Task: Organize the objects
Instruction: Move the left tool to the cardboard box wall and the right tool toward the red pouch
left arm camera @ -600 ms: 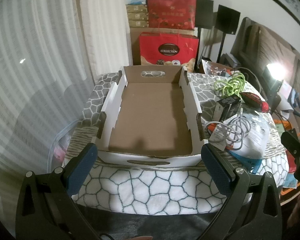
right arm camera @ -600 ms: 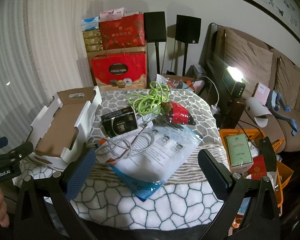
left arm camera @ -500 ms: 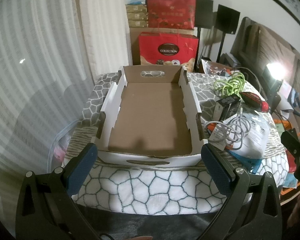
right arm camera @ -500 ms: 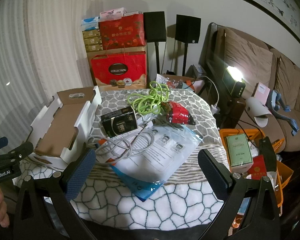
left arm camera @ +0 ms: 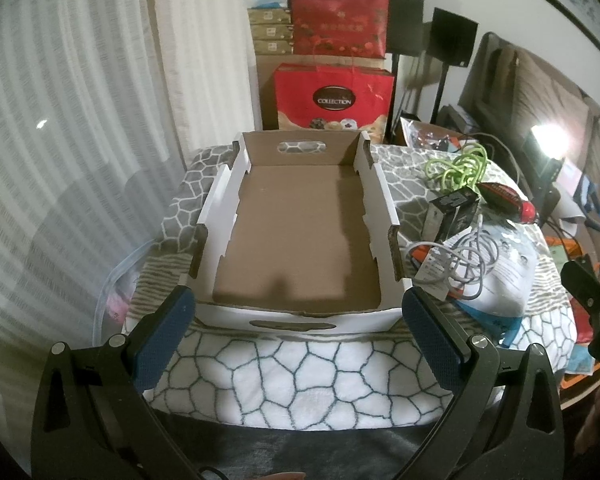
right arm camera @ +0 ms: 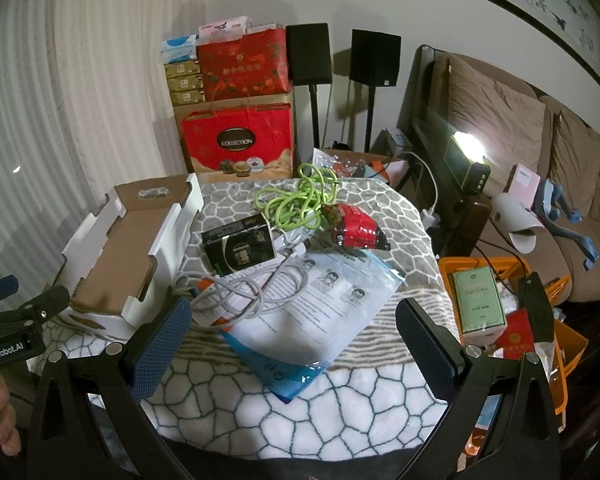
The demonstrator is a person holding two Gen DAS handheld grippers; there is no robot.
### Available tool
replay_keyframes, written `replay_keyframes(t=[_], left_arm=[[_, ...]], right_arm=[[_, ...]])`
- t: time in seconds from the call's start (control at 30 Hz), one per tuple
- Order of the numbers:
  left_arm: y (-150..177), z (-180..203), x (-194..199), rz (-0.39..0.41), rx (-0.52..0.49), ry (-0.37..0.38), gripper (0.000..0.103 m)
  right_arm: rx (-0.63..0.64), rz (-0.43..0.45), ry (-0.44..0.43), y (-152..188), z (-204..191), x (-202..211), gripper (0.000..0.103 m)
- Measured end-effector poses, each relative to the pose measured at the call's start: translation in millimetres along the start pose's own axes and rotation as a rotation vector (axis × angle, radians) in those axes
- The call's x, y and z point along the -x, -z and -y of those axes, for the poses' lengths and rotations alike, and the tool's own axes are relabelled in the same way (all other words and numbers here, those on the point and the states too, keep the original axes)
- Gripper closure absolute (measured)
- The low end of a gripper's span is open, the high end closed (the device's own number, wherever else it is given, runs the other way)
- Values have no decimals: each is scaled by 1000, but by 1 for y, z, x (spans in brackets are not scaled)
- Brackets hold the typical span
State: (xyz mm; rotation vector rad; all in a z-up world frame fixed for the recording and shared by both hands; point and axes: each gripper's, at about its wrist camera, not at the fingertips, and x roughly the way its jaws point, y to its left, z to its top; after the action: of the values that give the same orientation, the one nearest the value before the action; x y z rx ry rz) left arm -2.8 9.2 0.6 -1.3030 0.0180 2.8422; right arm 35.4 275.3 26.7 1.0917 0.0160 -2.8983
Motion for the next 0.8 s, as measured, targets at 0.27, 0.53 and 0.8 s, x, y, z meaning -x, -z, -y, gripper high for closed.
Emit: replay_keyframes(t=[0.27,0.53,0.8], left_arm=[[-2,1,-3,-3,-6,1,0],[-9,-2,-11,-10,-10,11,0],[-24,-18,-35,-22,-16,-18,0]], right_arm=[[-3,-4,-5,-2,-1,-2,0],[-8,-7,-11,-2,1,-7,0],[-4,-9,6,-9,9,-18,0]])
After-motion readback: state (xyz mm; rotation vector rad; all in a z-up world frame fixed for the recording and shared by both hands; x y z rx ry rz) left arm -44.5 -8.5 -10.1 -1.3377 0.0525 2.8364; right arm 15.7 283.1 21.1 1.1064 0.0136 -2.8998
